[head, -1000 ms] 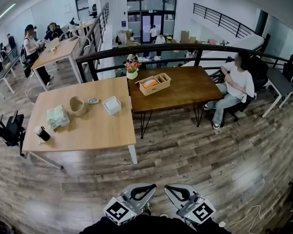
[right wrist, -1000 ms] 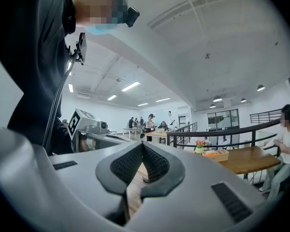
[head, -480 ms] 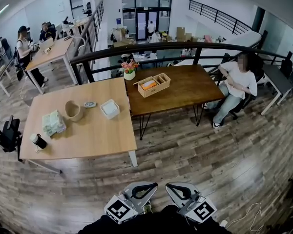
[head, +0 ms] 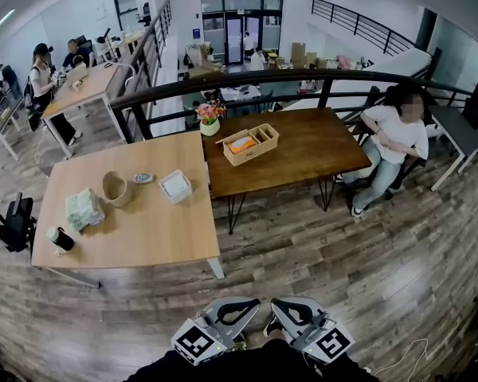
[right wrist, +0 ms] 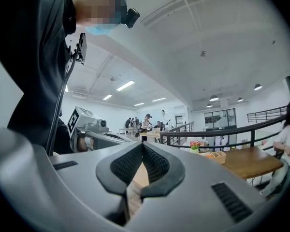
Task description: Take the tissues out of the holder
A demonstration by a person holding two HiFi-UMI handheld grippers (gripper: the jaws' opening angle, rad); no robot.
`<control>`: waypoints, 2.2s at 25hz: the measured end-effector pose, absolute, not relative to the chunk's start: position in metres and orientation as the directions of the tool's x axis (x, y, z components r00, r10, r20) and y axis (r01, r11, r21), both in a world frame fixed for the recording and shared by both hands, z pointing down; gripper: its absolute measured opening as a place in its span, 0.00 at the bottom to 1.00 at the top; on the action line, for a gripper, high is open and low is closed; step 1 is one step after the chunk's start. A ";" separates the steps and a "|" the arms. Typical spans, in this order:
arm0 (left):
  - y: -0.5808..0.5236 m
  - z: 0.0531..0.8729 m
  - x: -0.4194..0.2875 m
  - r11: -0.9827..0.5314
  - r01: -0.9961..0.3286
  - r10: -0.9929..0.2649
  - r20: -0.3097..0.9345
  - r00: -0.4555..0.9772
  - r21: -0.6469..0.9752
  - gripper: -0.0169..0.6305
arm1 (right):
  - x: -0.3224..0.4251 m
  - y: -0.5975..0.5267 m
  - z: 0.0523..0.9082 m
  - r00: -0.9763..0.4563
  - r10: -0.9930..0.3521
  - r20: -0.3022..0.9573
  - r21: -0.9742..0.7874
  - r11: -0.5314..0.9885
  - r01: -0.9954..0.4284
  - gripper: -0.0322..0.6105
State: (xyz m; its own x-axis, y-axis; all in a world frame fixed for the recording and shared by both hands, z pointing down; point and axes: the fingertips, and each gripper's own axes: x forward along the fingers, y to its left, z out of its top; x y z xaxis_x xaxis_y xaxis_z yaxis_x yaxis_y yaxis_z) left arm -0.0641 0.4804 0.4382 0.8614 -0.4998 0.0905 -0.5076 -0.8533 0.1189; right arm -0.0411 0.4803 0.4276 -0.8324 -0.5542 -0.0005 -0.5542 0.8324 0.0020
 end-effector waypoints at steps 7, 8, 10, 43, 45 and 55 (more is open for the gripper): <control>0.426 0.434 -0.030 -0.841 -0.534 -0.526 0.104 0.844 0.083 0.04 | -0.012 0.425 0.428 -0.860 -0.511 0.001 -0.004 0.860 -0.511 0.06; 0.418 0.433 -0.025 -0.837 -0.540 -0.532 0.103 0.841 0.087 0.04 | -0.008 0.417 0.428 -0.864 -0.503 0.004 -0.004 0.864 -0.503 0.06; 0.403 0.430 -0.014 -0.831 -0.549 -0.541 0.101 0.835 0.091 0.04 | 0.002 0.402 0.425 -0.871 -0.491 -0.003 -0.003 0.871 -0.491 0.06; 0.275 0.440 0.081 -0.736 -0.661 -0.651 0.111 0.751 0.149 0.04 | 0.095 0.267 0.431 -0.930 -0.367 -0.013 -0.022 0.930 -0.367 0.06; 0.263 0.443 0.076 -0.739 -0.658 -0.648 0.114 0.753 0.142 0.04 | 0.090 0.255 0.433 -0.929 -0.370 -0.006 -0.023 0.929 -0.369 0.06; 0.186 0.446 0.054 -0.746 -0.647 -0.639 0.103 0.762 0.158 0.04 | 0.064 0.180 0.430 -0.931 -0.366 0.010 -0.008 0.931 -0.366 0.06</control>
State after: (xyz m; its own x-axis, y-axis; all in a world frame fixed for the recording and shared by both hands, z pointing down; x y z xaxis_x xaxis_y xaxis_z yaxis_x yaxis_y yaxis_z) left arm 0.0545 0.1857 0.4456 0.7621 -0.6391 0.1035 -0.6470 -0.7459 0.1583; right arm 0.0643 0.1803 0.4303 -0.9307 -0.3655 0.0103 -0.3656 0.9307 -0.0076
